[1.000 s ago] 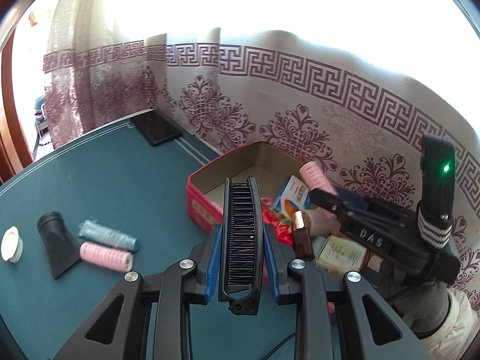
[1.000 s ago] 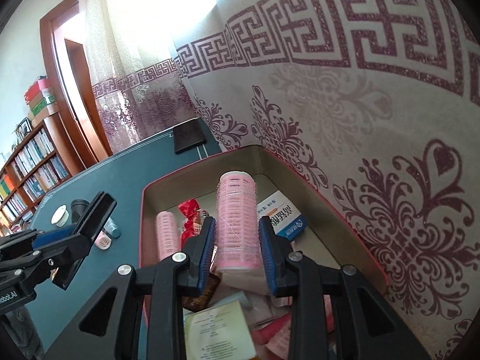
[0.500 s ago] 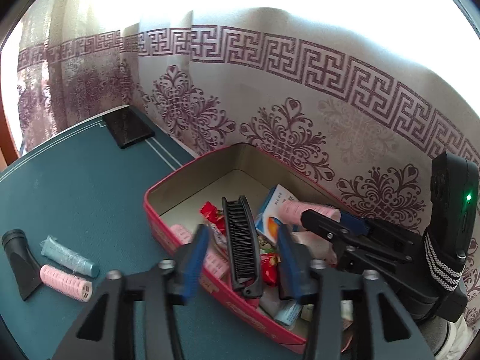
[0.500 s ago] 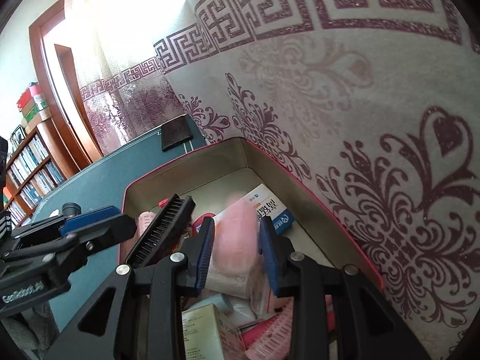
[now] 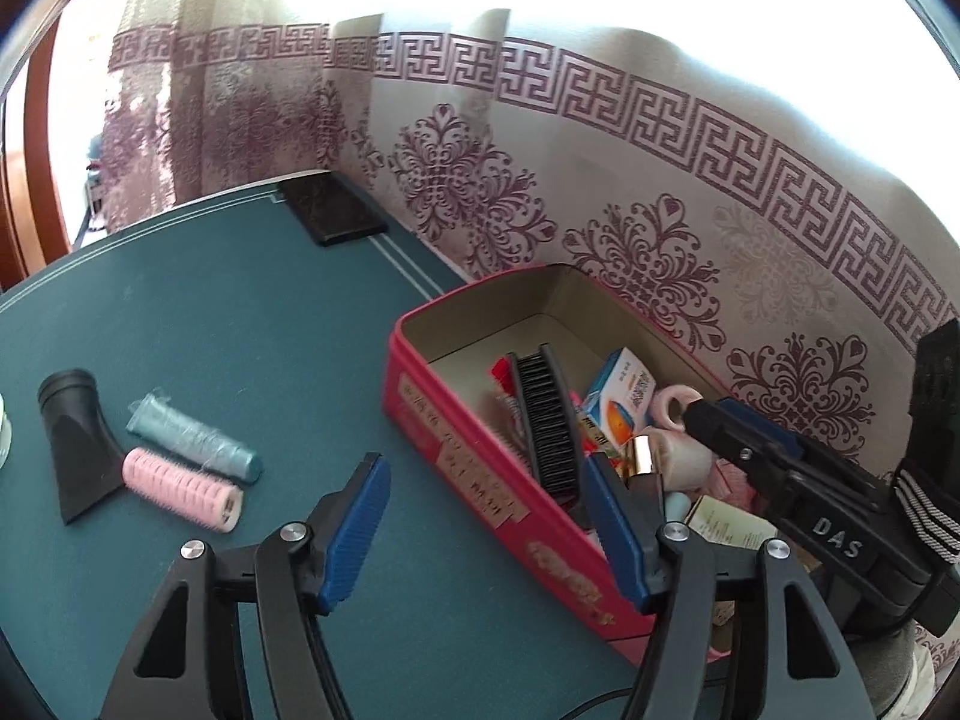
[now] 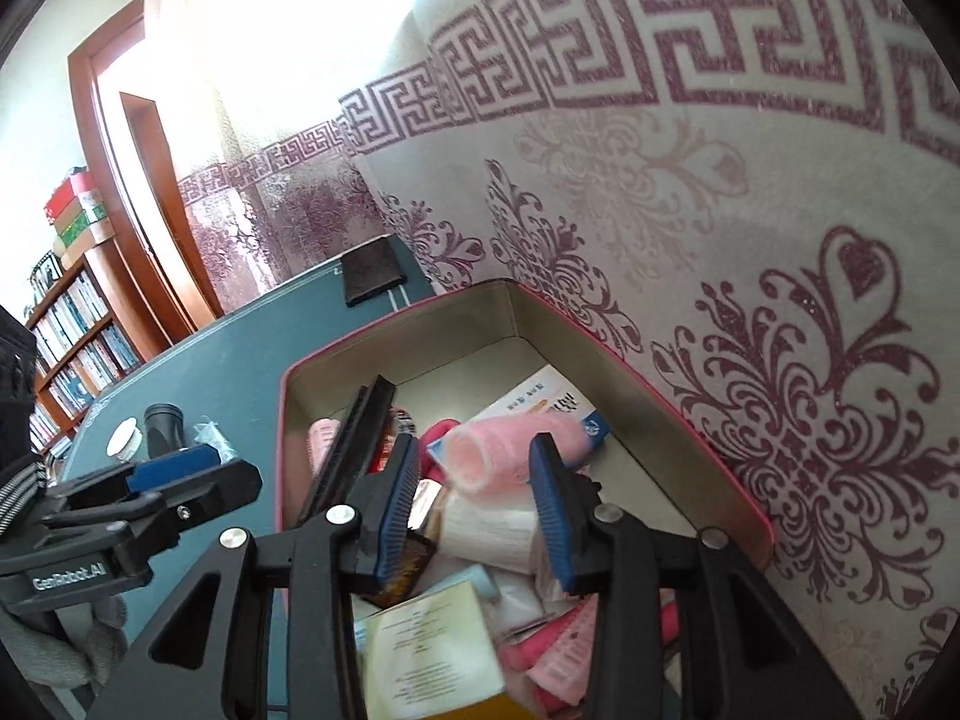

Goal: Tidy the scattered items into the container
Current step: 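Move the left gripper to the black hair dryer nozzle while the right gripper approaches another pink curler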

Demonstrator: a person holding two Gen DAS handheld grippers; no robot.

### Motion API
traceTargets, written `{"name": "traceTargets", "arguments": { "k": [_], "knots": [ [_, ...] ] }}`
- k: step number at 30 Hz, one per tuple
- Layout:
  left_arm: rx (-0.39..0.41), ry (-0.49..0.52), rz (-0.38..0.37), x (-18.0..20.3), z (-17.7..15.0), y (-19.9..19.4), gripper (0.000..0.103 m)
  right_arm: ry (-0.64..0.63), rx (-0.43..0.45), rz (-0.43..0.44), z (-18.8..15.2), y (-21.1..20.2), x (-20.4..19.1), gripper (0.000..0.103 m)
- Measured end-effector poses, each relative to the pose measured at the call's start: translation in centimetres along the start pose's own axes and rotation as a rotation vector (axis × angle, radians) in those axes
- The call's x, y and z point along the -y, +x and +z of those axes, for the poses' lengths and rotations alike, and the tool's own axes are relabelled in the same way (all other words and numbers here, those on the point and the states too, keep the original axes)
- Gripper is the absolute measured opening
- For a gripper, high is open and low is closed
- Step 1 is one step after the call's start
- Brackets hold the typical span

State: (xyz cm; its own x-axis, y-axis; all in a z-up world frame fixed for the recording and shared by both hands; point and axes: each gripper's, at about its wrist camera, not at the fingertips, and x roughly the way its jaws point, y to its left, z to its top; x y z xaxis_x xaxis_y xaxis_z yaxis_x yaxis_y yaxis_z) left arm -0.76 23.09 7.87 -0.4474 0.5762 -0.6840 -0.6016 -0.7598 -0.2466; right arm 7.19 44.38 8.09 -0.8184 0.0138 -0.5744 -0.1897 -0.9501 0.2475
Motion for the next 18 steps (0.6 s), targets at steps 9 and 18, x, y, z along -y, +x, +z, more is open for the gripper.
{"name": "traceTargets", "arguments": {
  "k": [9,18],
  "knots": [
    [-0.009,-0.121,0.066,-4.1,-1.6,-1.5,0.068,-0.052,0.01,0.058,-0.5,-0.7,-3.1,0.068],
    [-0.003,-0.203,0.133,-7.9,-3.7,-3.2,0.068,-0.092,-0.01,0.104,-1.5,-0.8,-6.0,0.07]
  ]
}}
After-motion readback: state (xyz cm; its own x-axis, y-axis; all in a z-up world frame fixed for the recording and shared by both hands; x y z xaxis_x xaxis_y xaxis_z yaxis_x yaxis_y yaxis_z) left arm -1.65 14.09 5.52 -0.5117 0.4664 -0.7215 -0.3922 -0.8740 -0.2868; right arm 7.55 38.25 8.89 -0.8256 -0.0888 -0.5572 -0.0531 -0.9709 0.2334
